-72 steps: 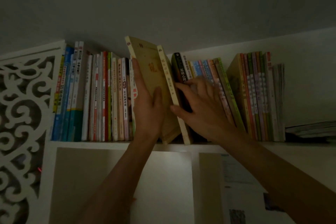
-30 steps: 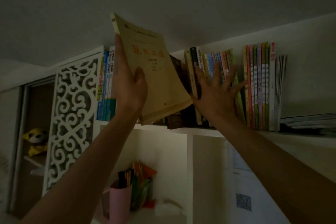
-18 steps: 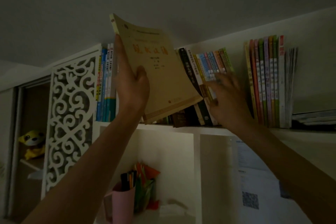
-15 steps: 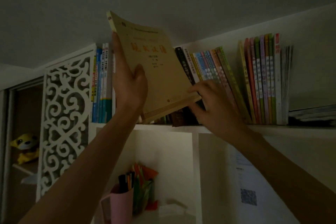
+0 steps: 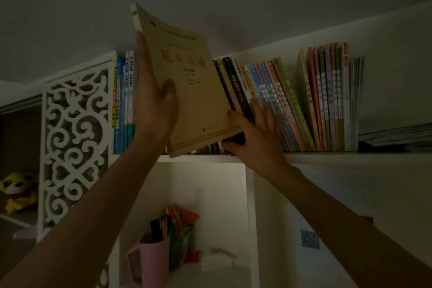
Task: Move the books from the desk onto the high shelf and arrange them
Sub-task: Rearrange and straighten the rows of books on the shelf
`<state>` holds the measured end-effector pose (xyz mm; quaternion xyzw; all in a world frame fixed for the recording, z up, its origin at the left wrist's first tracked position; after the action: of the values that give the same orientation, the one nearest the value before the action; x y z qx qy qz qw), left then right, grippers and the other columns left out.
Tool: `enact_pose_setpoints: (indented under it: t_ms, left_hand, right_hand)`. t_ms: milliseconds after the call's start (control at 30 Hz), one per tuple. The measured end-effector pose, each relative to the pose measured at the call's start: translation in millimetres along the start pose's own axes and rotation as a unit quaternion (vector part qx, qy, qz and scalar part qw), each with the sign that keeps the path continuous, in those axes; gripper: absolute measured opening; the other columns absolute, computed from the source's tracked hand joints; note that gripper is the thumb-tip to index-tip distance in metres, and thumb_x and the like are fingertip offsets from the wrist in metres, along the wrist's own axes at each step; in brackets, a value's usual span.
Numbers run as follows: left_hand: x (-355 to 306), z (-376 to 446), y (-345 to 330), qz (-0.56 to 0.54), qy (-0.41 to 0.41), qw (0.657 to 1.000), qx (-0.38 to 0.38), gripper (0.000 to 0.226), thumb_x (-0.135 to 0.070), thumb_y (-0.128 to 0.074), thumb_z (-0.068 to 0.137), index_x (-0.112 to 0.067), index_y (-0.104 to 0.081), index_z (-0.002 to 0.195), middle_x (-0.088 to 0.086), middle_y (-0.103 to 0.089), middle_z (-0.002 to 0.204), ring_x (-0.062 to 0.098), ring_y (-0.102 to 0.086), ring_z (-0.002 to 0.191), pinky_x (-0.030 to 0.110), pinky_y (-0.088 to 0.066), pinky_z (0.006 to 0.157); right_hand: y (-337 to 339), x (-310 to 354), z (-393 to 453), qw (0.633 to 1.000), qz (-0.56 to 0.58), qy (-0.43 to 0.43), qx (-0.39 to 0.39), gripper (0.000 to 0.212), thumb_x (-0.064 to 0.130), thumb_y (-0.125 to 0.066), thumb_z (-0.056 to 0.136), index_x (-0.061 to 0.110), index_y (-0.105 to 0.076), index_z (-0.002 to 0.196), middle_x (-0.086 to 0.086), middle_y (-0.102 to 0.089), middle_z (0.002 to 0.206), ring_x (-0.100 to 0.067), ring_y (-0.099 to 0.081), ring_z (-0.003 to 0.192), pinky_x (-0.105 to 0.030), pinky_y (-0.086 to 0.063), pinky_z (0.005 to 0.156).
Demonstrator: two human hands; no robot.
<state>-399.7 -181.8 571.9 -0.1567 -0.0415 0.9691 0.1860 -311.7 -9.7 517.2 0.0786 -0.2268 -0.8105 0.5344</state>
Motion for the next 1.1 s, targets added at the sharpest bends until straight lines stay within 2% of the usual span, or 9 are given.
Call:
enact_pose_setpoints:
  t_ms: [67, 133, 333, 467, 600, 767, 933, 1033, 1100]
  left_hand:
    - [4, -2, 11, 0.018, 0.0, 1.0, -0.002, 0.074, 0.003, -0.039, 0.094, -0.026, 0.0, 0.149, -0.004, -0.024, 0.152, -0.005, -0.035, 0.114, -0.005, -0.039, 0.068]
    - [7, -3, 21, 0.033, -0.001, 0.999, -0.004, 0.075, 0.001, -0.04, 0.094, -0.028, 0.0, 0.15, -0.008, -0.026, 0.15, -0.005, -0.034, 0.113, 0.003, -0.038, 0.079]
    - [10, -12, 51, 0.038, -0.006, 0.999, 0.007, 0.076, -0.002, -0.042, 0.095, -0.034, 0.0, 0.149, -0.008, -0.027, 0.151, -0.009, -0.042, 0.113, 0.021, -0.045, 0.086]
    - [6, -17, 62, 0.008, 0.015, 1.0, -0.007, 0.075, -0.003, -0.044, 0.094, -0.036, -0.003, 0.148, -0.005, -0.024, 0.153, 0.014, -0.036, 0.133, 0.049, -0.042, 0.102]
    - [-9, -12, 62, -0.012, -0.006, 1.0, -0.025, 0.074, -0.004, -0.043, 0.094, -0.032, -0.004, 0.149, -0.006, -0.029, 0.151, 0.012, -0.041, 0.131, 0.036, -0.046, 0.097]
    - [-24, -4, 38, -0.041, -0.036, 0.998, -0.031, 0.076, -0.004, -0.042, 0.089, -0.029, -0.004, 0.15, -0.007, -0.026, 0.151, 0.01, -0.041, 0.129, 0.049, -0.046, 0.098]
    - [-34, -5, 5, -0.074, -0.027, 0.997, -0.026, 0.075, 0.002, -0.041, 0.093, -0.031, -0.004, 0.149, -0.009, -0.025, 0.15, -0.004, -0.045, 0.114, 0.033, -0.049, 0.093]
    - [-34, -5, -8, -0.089, -0.026, 0.995, -0.036, 0.076, 0.004, -0.041, 0.091, -0.028, -0.005, 0.149, -0.007, -0.024, 0.151, 0.003, -0.04, 0.127, 0.038, -0.046, 0.1]
    - [-28, -4, -14, -0.057, -0.026, 0.997, -0.041, 0.076, 0.005, -0.04, 0.091, -0.028, -0.004, 0.149, -0.006, -0.028, 0.15, -0.01, -0.045, 0.114, 0.018, -0.049, 0.092]
  right_hand:
    - [0, -2, 2, 0.999, -0.013, -0.042, 0.008, 0.092, 0.058, -0.064, 0.077, 0.039, -0.008, 0.148, -0.007, 0.018, 0.156, -0.03, 0.022, 0.141, -0.054, 0.015, 0.11]
    - [-1, -3, 5, 0.996, -0.039, -0.075, 0.022, 0.101, 0.064, -0.061, 0.076, 0.037, 0.004, 0.148, -0.011, 0.024, 0.154, -0.034, 0.025, 0.14, -0.057, 0.016, 0.108]
    - [-10, -1, 10, 0.986, -0.138, -0.09, 0.009, 0.105, 0.06, -0.059, 0.08, 0.028, 0.014, 0.148, -0.019, 0.027, 0.152, -0.041, 0.023, 0.139, -0.062, 0.009, 0.109]
    - [-7, 0, 15, 0.99, -0.115, -0.081, 0.032, 0.103, 0.058, -0.061, 0.079, 0.026, 0.007, 0.149, -0.019, 0.023, 0.153, -0.041, 0.02, 0.14, -0.062, 0.005, 0.111]
    - [15, -4, 35, 0.993, -0.092, -0.057, -0.05, 0.088, 0.063, -0.055, 0.081, 0.026, -0.013, 0.148, -0.015, 0.01, 0.157, -0.038, 0.012, 0.142, -0.061, 0.004, 0.11]
    - [14, -12, 49, 0.98, -0.194, -0.034, -0.021, 0.097, 0.075, -0.043, 0.079, 0.031, 0.008, 0.149, -0.015, 0.023, 0.154, -0.042, 0.022, 0.139, -0.069, 0.007, 0.104]
    - [18, -22, 49, 0.974, -0.224, -0.038, -0.013, 0.099, 0.081, -0.032, 0.076, 0.033, 0.019, 0.145, -0.014, 0.024, 0.154, -0.039, 0.025, 0.139, -0.067, 0.009, 0.105]
    - [23, -23, 48, 0.971, -0.237, -0.034, -0.002, 0.094, 0.079, -0.027, 0.078, 0.033, 0.022, 0.144, -0.013, 0.025, 0.154, -0.038, 0.024, 0.139, -0.065, 0.008, 0.107]
    - [28, -25, 47, 0.973, -0.231, -0.025, 0.001, 0.094, 0.077, -0.031, 0.08, 0.032, 0.02, 0.145, -0.013, 0.023, 0.154, -0.038, 0.022, 0.14, -0.064, 0.006, 0.108]
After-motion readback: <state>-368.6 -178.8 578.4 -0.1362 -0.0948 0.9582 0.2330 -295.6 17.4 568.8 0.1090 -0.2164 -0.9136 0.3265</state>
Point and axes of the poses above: each hand's wrist, its own z-axis towards the middle knuckle, its own y-axis out of the back of the hand, x = y × z, the point moved 3 cm from there along z, towards the middle knuckle
